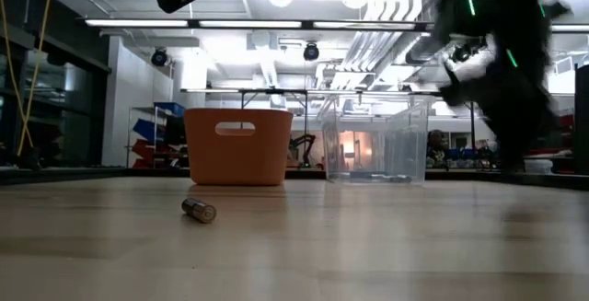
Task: Sort batteries
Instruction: Put the silver battery into the transparent bin
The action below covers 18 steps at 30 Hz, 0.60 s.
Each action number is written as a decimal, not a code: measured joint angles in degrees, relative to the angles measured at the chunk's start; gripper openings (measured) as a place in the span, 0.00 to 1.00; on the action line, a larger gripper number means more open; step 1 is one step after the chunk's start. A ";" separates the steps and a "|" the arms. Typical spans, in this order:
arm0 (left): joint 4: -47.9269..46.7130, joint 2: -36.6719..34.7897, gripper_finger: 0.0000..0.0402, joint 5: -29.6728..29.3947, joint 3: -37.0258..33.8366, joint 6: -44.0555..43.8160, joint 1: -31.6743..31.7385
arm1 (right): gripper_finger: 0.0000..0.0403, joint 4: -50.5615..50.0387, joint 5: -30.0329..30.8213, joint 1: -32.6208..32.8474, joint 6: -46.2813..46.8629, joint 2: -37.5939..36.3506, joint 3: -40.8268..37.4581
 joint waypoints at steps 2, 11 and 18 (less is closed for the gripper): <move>-0.01 0.00 0.00 -0.01 0.00 -0.01 0.00 | 0.02 1.25 0.60 0.04 -2.78 -1.85 5.96; -0.03 0.00 0.00 -0.14 0.00 0.29 0.02 | 0.01 1.11 23.10 -6.17 -18.94 -1.67 27.34; -0.05 0.00 0.00 -0.15 0.00 -0.75 0.02 | 0.03 6.01 29.32 -18.28 -24.15 -1.75 29.09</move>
